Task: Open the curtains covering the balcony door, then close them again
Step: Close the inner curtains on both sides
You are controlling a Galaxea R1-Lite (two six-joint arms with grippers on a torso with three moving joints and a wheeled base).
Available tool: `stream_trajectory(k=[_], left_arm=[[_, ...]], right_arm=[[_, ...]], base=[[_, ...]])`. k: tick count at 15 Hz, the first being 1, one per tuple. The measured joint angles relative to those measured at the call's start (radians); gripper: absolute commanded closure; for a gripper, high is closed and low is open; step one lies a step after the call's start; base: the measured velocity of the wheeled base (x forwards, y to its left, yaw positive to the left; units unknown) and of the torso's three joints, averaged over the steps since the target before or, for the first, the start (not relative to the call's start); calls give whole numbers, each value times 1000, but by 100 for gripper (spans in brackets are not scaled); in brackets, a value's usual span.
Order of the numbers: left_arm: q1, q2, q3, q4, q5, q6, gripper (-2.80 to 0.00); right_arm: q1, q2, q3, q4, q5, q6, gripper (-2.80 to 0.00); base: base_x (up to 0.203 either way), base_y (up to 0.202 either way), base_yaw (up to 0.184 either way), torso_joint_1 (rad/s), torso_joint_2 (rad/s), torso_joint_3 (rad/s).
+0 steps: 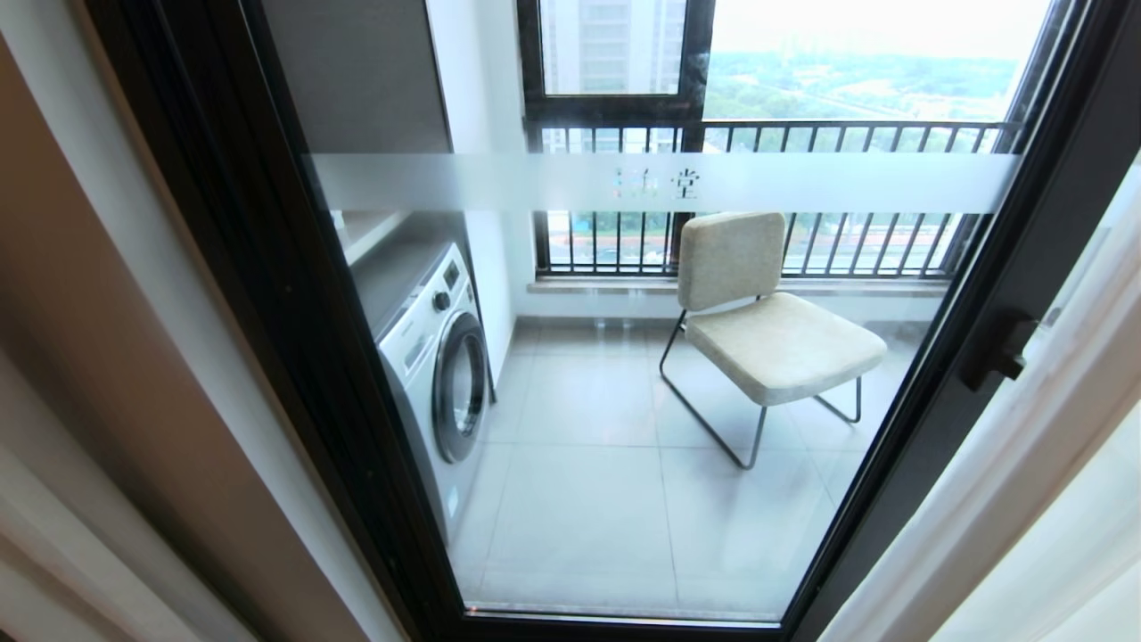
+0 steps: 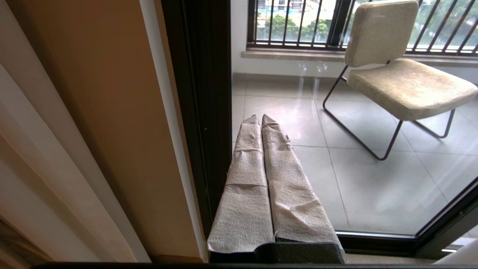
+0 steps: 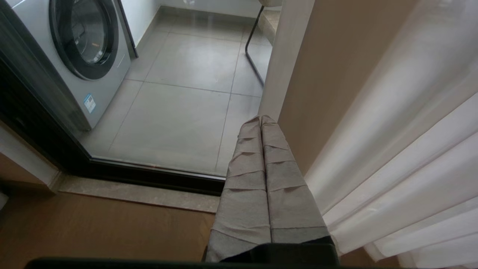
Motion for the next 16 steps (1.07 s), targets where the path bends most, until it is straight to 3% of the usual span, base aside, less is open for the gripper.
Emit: stream_trajectory(k=[3, 8, 16], left_arm=[[0, 0, 0, 0, 0, 0, 0], [0, 0, 0, 0, -1, 0, 0], [0, 0, 0, 0, -1, 0, 0]], right_arm=[[11, 1, 0, 59, 4, 45, 0], [100, 5, 0, 66, 5, 67, 0], [-56, -96, 0, 83, 24, 32, 0]], base=[[0, 0, 0, 0, 0, 0], [0, 0, 0, 0, 0, 0], [0, 0, 0, 0, 0, 0]])
